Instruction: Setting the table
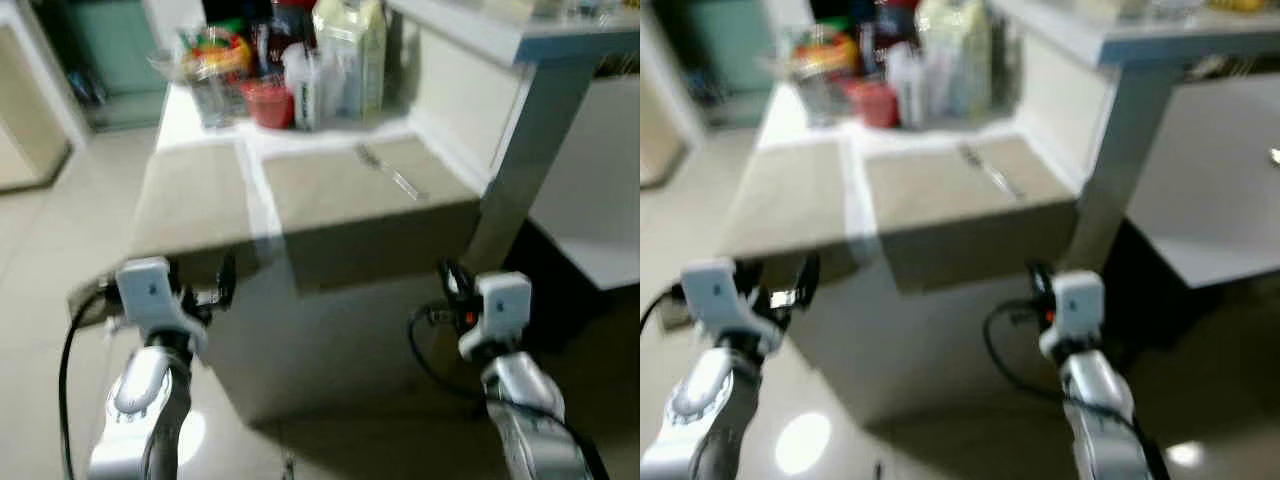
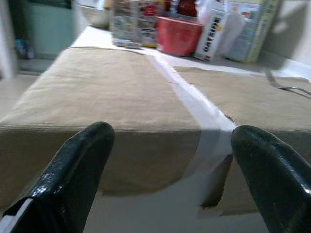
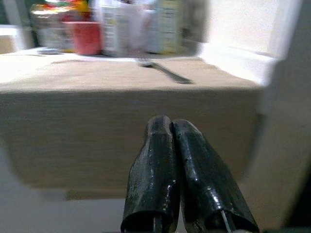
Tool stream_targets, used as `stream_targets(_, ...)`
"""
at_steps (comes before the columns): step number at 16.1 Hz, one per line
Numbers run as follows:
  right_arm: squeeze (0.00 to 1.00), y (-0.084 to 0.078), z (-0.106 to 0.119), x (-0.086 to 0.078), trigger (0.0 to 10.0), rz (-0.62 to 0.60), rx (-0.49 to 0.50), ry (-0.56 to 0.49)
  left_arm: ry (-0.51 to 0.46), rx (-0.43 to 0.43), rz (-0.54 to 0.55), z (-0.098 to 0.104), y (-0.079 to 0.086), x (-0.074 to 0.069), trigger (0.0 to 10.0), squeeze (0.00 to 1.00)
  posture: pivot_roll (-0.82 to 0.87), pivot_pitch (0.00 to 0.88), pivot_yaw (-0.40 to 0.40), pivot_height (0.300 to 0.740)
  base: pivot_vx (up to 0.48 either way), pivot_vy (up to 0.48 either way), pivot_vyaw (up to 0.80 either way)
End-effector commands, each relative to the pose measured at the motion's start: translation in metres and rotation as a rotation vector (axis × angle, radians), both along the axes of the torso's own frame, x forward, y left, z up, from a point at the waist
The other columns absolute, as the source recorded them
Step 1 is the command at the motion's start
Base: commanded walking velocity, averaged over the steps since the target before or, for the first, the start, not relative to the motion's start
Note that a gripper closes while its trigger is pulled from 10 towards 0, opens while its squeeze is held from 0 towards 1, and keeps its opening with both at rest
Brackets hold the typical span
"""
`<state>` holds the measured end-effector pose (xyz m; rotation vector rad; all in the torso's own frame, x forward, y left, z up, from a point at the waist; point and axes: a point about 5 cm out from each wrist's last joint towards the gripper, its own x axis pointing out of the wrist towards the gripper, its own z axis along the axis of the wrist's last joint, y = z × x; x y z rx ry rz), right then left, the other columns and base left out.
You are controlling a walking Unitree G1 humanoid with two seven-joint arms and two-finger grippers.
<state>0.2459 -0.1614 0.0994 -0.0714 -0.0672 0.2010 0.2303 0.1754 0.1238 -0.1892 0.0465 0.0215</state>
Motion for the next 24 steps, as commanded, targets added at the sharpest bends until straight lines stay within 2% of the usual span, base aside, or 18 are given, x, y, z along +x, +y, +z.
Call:
stream_targets(1,0.00,0.002,0.000,-0.001,10.0,0.016,-0.012,0.005,0.012,0.008,0.004,-0.001,-0.002,0.003,10.0,0.00,-0.18,0.000,0.086,0.740,0.000,-0.469,0.00)
stream_targets(4,0.00,-0.001,0.003,0.001,10.0,-0.001,-0.053,0.001,0.000,0.015,0.002,0.002,-0.006,0.007,10.0,0.00,-0.18,0.000,0.080,0.740,0.000,-0.469,0.25)
stream_targets(7,0.00,0.001,0.005,0.003,10.0,0.001,-0.041,-0.011,0.002,0.023,0.000,0.003,-0.007,0.009,10.0,0.00,-0.18,0.002,0.078,0.740,0.000,-0.465,0.73)
stream_targets(9,0.00,0.002,0.002,0.004,10.0,0.008,-0.060,0.007,-0.005,0.025,-0.003,0.005,-0.009,0.012,10.0,0.00,-0.18,0.002,0.076,0.740,0.000,-0.450,0.00)
stream_targets(15,0.00,0.003,0.002,0.009,10.0,0.015,-0.092,0.009,-0.005,0.046,-0.002,0.007,-0.011,0.018,10.0,0.00,-0.17,0.003,0.071,0.740,0.000,0.000,0.00)
stream_targets(16,0.00,0.005,0.004,0.011,10.0,0.023,-0.109,-0.002,-0.006,0.071,-0.008,0.008,-0.013,0.020,10.0,0.00,-0.17,0.003,0.071,0.740,0.000,0.000,0.00)
stream_targets(18,0.00,0.011,0.022,0.021,10.0,0.039,-0.095,-0.066,-0.045,0.110,-0.031,0.019,-0.018,0.024,10.0,0.00,-0.17,0.001,0.073,0.740,0.000,0.000,0.00)
stream_targets(24,0.00,0.023,0.041,0.045,10.0,0.062,-0.088,-0.121,-0.080,0.109,-0.032,0.029,-0.028,0.029,10.0,0.00,-0.16,0.000,0.075,0.740,0.321,0.237,0.00)
